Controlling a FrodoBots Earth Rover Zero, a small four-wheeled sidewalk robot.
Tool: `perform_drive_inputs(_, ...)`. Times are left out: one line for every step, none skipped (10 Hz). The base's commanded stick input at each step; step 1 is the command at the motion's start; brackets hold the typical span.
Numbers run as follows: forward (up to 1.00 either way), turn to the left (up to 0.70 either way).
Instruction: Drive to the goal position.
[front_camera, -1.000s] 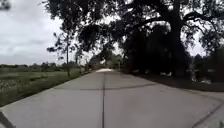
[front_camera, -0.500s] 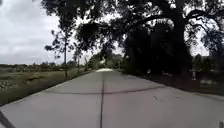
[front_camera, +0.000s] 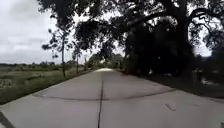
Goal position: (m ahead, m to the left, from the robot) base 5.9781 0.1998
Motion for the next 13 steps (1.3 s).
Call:
perform_drive_inputs(0.7, 0.35)
perform_drive_inputs(0.7, 0.29)
perform_drive_inputs(0.7, 0.21)
perform_drive_inputs(0.7, 0.12)
perform_drive_inputs(0.7, 0.04)
perform_drive_inputs(0.7, 0.0)
perform_drive_inputs(0.7, 0.0)
perform_drive_inputs(0.7, 0.0)
perform_drive_inputs(0.7, 0.0)
perform_drive_inputs(0.7, 0.0)
perform_drive_inputs(0.7, 0.0)
perform_drive_inputs(0.7, 0.0)
perform_drive_inputs(0.7, 0.0)
